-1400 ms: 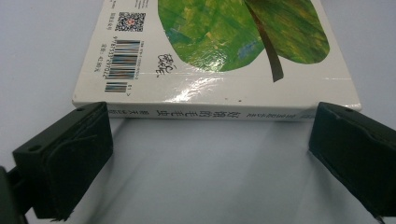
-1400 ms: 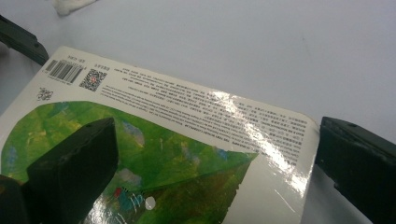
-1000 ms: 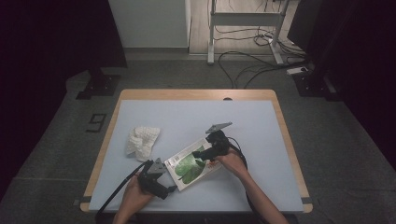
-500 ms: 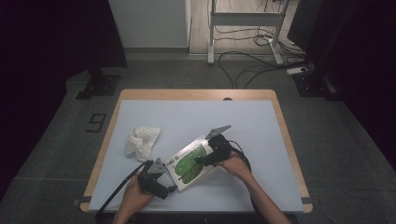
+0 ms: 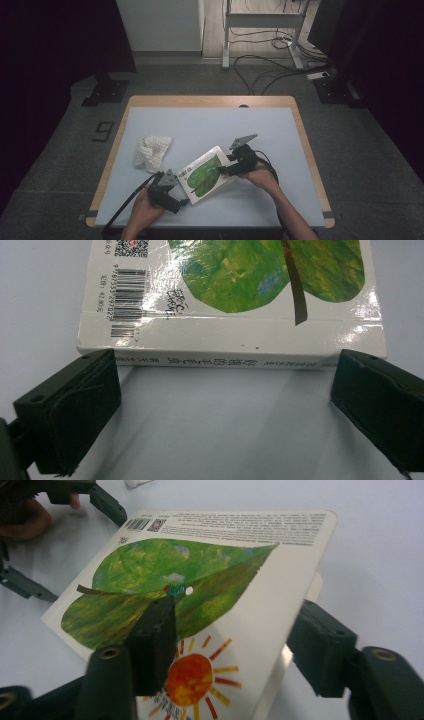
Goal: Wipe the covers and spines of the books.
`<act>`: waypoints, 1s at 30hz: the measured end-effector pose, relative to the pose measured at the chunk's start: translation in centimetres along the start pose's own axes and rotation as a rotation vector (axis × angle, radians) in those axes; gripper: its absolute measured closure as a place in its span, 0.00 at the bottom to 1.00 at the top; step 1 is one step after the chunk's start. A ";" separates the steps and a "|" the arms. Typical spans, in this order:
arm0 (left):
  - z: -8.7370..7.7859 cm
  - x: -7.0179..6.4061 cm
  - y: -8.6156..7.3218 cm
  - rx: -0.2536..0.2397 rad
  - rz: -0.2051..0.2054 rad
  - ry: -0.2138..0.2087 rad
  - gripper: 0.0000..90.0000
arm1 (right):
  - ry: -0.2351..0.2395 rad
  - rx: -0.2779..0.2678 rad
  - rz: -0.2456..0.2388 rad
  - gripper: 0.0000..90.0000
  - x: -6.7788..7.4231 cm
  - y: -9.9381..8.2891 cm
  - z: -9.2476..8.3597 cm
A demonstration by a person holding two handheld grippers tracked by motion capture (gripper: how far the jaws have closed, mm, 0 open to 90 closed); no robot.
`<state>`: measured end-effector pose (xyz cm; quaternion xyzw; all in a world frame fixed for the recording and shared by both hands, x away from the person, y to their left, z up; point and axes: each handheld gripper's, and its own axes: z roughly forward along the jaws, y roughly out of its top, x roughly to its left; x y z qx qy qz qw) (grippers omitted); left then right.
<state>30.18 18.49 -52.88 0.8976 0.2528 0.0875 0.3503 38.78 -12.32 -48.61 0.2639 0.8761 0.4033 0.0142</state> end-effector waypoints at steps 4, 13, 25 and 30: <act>0.0 0.0 0.0 0.000 -0.001 -0.001 0.00 | 0.016 0.000 0.002 0.51 -0.1 -0.1 -0.5; 0.0 0.1 0.0 0.003 -0.006 -0.010 0.00 | 0.046 -0.003 0.005 0.61 -0.3 -0.5 -1.5; -0.1 0.2 0.0 0.017 -0.009 0.017 0.00 | 0.044 -0.022 -0.015 0.72 0.0 -0.9 -2.4; -0.3 0.2 0.1 0.019 -0.021 0.022 0.00 | 0.038 -0.029 -0.023 0.73 0.0 -1.2 -2.5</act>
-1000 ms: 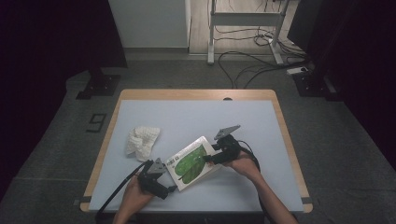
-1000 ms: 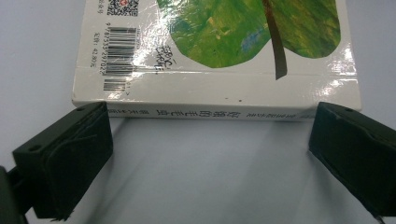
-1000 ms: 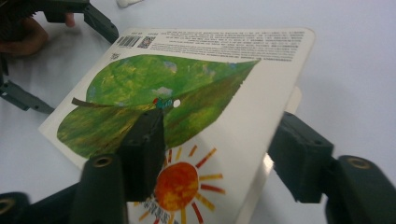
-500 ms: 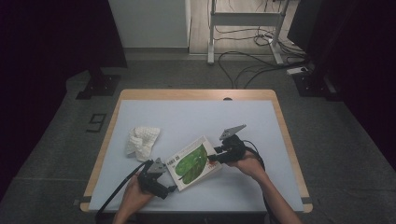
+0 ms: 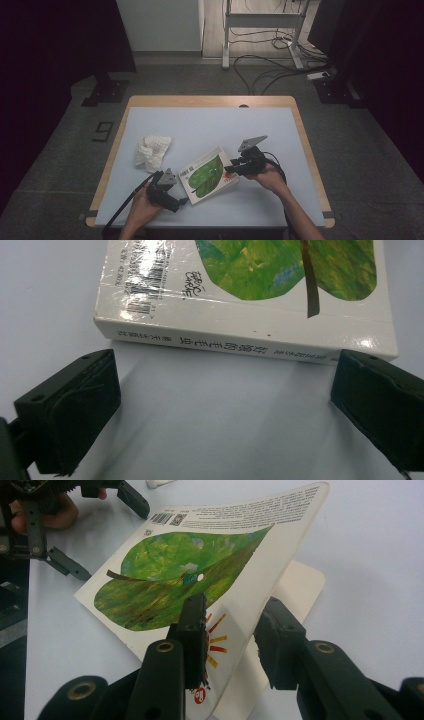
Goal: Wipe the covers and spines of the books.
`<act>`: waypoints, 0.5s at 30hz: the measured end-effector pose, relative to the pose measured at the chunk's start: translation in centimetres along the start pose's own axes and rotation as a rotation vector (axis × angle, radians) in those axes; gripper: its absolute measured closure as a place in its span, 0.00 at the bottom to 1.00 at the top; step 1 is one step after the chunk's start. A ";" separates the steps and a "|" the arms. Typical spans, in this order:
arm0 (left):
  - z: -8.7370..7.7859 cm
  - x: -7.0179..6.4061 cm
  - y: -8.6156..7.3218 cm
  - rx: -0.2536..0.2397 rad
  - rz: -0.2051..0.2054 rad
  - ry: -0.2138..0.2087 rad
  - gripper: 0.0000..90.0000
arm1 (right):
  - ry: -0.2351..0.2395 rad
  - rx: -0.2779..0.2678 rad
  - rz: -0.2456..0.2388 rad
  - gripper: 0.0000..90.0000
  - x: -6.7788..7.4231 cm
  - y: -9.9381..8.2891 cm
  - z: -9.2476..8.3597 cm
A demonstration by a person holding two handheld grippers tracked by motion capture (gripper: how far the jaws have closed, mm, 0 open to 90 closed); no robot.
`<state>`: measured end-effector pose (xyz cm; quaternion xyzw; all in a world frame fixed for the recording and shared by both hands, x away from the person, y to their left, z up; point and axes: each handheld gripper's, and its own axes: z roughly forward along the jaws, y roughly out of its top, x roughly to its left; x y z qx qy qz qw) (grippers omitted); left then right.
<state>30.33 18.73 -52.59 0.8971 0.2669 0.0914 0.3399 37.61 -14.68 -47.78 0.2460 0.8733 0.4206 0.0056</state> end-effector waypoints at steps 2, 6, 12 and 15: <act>-0.2 0.1 0.1 -0.009 -0.011 -0.006 0.00 | -0.002 0.001 -0.001 0.74 0.0 -0.1 0.0; -0.7 0.3 0.2 -0.032 -0.039 -0.019 0.00 | -0.004 -0.010 -0.006 0.75 0.1 -0.4 -0.2; -1.0 0.2 0.3 -0.046 -0.037 -0.031 0.00 | -0.017 -0.009 -0.014 0.76 0.5 -0.8 -0.6; -1.0 0.1 0.4 -0.042 -0.036 -0.024 0.01 | -0.022 -0.008 -0.014 0.77 0.6 -1.1 -0.7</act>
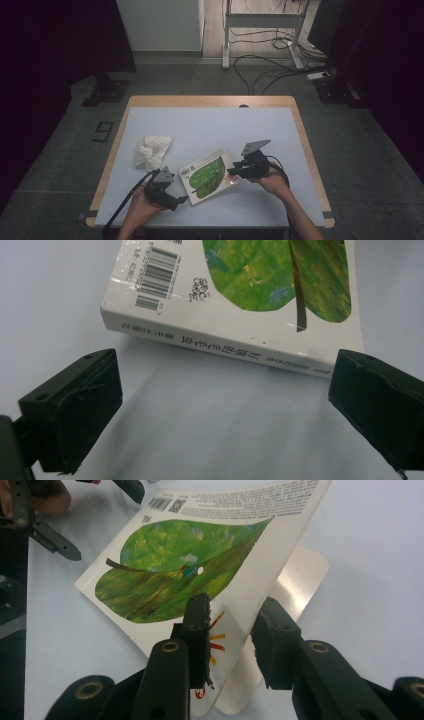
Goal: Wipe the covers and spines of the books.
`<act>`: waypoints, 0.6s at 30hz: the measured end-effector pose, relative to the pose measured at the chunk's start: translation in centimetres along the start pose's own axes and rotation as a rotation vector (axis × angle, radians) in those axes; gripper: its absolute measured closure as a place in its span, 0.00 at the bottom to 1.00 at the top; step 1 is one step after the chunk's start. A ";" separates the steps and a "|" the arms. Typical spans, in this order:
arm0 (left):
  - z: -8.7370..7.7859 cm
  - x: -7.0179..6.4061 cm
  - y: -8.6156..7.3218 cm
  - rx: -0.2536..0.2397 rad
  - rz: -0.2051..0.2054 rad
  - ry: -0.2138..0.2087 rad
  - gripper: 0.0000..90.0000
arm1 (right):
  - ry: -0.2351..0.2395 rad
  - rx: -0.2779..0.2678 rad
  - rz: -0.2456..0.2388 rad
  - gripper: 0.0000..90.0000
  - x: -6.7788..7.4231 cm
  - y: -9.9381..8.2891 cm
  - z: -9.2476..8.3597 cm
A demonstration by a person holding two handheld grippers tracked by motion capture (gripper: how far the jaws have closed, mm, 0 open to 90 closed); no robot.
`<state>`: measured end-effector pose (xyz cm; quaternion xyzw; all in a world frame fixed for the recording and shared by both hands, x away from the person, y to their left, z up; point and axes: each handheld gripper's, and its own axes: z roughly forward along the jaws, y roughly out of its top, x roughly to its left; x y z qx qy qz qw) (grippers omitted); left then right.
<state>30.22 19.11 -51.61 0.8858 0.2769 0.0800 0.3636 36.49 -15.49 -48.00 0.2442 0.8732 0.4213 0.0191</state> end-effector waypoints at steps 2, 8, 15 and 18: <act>-0.1 0.1 0.1 -0.002 -0.004 -0.005 0.01 | -0.001 -0.005 -0.002 0.77 0.1 -0.2 -0.2; -0.3 0.0 0.6 -0.020 -0.014 -0.018 0.04 | -0.005 -0.012 -0.003 0.78 0.3 -0.6 -0.5; 0.2 -0.2 1.2 -0.003 -0.012 -0.031 0.05 | -0.014 -0.014 -0.005 0.80 0.5 -1.4 -0.8; 0.5 -0.2 1.5 -0.007 -0.017 -0.045 0.06 | -0.018 -0.015 -0.002 0.81 0.6 -1.7 -0.9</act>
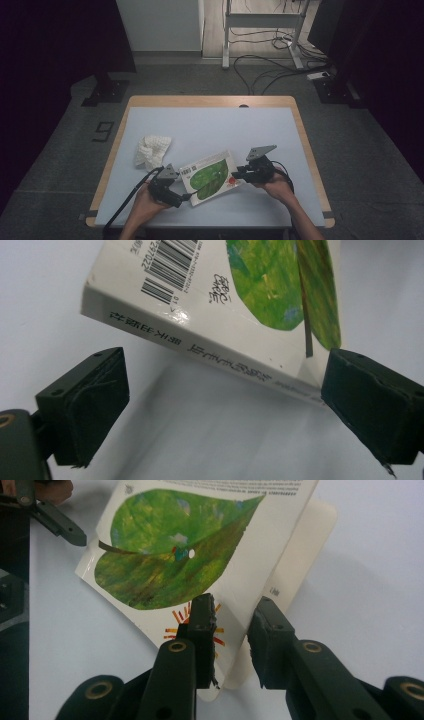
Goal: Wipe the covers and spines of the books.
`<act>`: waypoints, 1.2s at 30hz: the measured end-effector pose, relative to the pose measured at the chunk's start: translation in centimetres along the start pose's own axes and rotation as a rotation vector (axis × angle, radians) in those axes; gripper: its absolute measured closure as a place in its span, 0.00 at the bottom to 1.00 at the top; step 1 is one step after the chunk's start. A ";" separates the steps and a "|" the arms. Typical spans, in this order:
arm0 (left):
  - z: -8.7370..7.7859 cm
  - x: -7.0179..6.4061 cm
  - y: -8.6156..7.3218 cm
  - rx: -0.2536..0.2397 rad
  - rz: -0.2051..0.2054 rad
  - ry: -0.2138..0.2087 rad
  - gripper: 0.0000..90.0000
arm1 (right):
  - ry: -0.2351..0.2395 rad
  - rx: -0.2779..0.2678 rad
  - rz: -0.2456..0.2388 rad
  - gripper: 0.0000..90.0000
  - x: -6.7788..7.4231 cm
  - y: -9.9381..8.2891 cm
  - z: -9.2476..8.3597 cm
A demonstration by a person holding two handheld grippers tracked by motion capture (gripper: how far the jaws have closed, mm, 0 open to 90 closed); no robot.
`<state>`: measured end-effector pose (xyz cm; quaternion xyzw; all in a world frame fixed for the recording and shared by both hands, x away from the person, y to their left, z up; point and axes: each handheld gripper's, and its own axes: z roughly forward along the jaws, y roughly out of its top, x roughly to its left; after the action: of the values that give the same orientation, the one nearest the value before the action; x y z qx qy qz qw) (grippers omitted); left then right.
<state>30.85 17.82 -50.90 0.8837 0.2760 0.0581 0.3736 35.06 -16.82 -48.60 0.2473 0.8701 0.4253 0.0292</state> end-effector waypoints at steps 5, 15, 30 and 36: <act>-0.2 -0.4 0.5 -0.036 0.004 -0.005 0.18 | -0.003 -0.002 0.001 0.82 0.1 -0.5 -0.1; -0.6 -0.7 1.2 -0.074 0.015 -0.011 0.38 | -0.012 -0.010 0.017 0.79 -0.1 -1.5 0.2; -1.2 -0.8 1.8 -0.092 0.050 -0.016 0.48 | -0.051 -0.029 0.061 0.44 -1.3 -0.3 0.0; -1.4 -0.5 2.3 -0.092 0.041 -0.037 0.53 | -0.004 -0.053 0.105 0.43 -2.0 1.0 0.6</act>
<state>31.02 17.11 -48.25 0.8720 0.2479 0.0618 0.4175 37.39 -16.72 -48.54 0.2923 0.8444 0.4488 0.0151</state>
